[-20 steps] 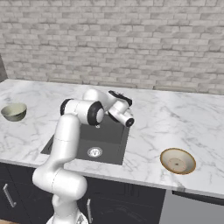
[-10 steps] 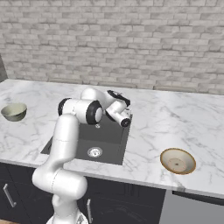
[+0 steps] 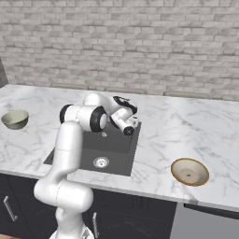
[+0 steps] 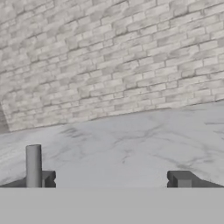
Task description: Rinse each bowl for a few seconds and place them down in the sink or on the counter.
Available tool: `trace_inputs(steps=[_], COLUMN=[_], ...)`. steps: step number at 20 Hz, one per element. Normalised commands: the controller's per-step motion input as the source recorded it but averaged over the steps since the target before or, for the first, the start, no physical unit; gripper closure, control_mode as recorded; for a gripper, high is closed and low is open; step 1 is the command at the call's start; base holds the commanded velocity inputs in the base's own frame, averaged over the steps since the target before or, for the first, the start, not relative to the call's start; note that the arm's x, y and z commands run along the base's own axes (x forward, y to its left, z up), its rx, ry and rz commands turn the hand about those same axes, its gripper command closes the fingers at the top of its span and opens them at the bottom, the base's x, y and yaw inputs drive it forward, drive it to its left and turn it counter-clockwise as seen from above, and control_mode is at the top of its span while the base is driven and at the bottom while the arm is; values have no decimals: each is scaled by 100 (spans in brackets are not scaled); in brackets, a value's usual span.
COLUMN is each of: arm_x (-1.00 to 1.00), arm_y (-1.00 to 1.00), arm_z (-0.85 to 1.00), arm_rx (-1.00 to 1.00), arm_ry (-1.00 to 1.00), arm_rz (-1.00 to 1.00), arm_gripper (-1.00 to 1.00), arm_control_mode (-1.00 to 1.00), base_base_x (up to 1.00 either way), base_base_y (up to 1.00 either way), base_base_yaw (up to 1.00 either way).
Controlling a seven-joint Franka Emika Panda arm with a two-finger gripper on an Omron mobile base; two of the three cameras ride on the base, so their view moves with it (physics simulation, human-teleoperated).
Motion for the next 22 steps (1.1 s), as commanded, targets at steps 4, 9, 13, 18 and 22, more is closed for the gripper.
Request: trace_inputs(steps=[4,9,13,18,22], arm_x=[7,11,9,3,0], arm_y=[-70,-67,-65,-71,-67], arm_z=[-4,-12,-17,-27,-36], arm_rx=[1,1,0,0,0], arm_ry=[4,7,10,12,16], arm_rz=[-9,-8,-7,-4,-3], arm_gripper=[-100,-100,-100,-100,-100], arm_control_mode=[-100,-100,-100,-100,-100], base_base_x=[0,0,0,0,0], base_base_y=[0,0,0,0,0], base_base_yaw=[0,0,0,0,0])
